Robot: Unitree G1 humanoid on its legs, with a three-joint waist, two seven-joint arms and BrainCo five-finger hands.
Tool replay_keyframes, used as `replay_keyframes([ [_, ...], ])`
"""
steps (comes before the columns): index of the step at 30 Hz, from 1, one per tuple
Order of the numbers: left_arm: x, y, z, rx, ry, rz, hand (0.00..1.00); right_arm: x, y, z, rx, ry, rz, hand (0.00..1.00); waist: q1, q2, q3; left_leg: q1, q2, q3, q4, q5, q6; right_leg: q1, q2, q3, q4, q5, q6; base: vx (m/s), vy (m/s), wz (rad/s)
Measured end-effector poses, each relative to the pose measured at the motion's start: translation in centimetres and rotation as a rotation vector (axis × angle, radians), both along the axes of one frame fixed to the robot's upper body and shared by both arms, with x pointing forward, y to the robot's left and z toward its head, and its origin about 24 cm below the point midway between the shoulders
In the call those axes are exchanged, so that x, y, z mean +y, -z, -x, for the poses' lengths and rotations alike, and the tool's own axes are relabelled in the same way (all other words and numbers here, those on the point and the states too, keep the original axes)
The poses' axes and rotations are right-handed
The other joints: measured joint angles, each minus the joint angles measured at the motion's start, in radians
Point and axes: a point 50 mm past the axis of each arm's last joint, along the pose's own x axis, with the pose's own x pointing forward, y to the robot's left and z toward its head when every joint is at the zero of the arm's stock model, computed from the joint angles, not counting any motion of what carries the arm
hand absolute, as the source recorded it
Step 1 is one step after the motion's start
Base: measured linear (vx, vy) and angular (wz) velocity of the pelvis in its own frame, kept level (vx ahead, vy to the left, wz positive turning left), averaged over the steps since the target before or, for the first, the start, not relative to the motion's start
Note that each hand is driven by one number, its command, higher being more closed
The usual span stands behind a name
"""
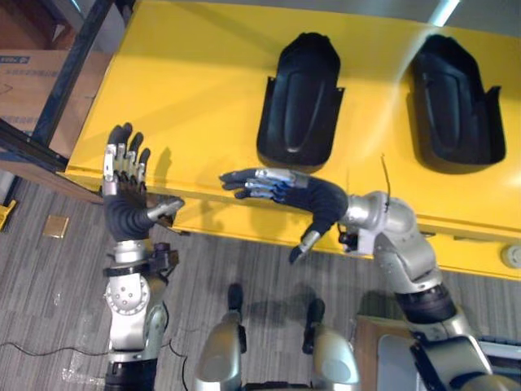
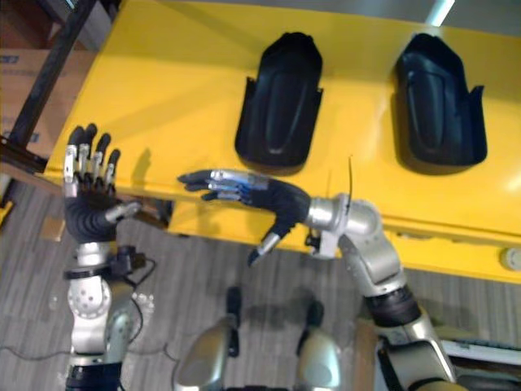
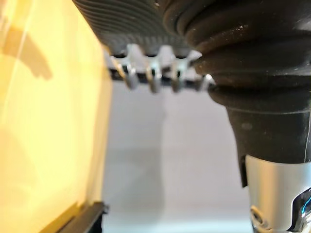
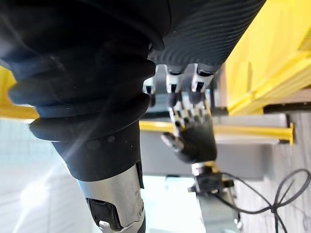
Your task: Walk over and take plastic housings, then place them on the shelf
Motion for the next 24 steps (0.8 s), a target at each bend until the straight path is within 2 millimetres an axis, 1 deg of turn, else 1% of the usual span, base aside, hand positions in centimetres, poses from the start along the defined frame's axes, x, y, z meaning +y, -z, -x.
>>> replay_keyframes([
  [5, 0.7, 1.0, -0.2, 0.059, -0.079, 0.056, 0.00, -0.4, 1.5, -0.3, 0.045, 0.102, 0.020, 0.00, 0.005, -0.001, 0.001, -0.006, 0.000, 0.000, 0.006, -0.005, -0.001, 0.000, 0.000, -0.001, -0.004, 0.000, 0.000, 0.00, 0.000, 0.00],
  [9, 1.5, 1.5, 0.3, 0.062, -0.131, 0.088, 0.00, -1.1, 2.3, -1.5, 0.076, 0.225, -0.016, 0.00, 0.011, -0.003, 0.003, -0.010, -0.001, -0.003, 0.006, -0.007, 0.000, 0.000, 0.000, -0.004, -0.007, 0.000, 0.000, 0.01, 0.002, 0.02],
  [14, 2.5, 0.9, 1.2, -0.011, -0.179, 0.088, 0.00, -1.7, 2.4, -2.3, 0.040, 0.361, -0.085, 0.00, 0.023, 0.000, 0.018, -0.013, -0.005, -0.009, 0.007, -0.006, 0.000, 0.000, -0.001, -0.009, -0.008, -0.002, 0.000, 0.01, 0.008, 0.04],
  [19, 2.5, 0.0, 1.9, -0.062, -0.211, 0.095, 0.00, -2.7, 2.3, -3.2, 0.036, 0.486, -0.180, 0.00, 0.024, -0.001, 0.018, -0.017, -0.012, -0.020, 0.006, -0.001, 0.000, 0.002, -0.009, -0.023, -0.003, -0.008, -0.002, 0.02, 0.005, 0.08],
  [24, 2.9, 0.2, 2.3, -0.057, -0.265, 0.140, 0.00, -2.8, 2.8, -3.6, 0.048, 0.512, -0.186, 0.00, 0.024, -0.001, 0.018, -0.016, -0.018, -0.024, 0.006, -0.001, 0.000, 0.002, -0.012, -0.025, 0.003, -0.013, -0.006, 0.01, -0.001, 0.02],
])
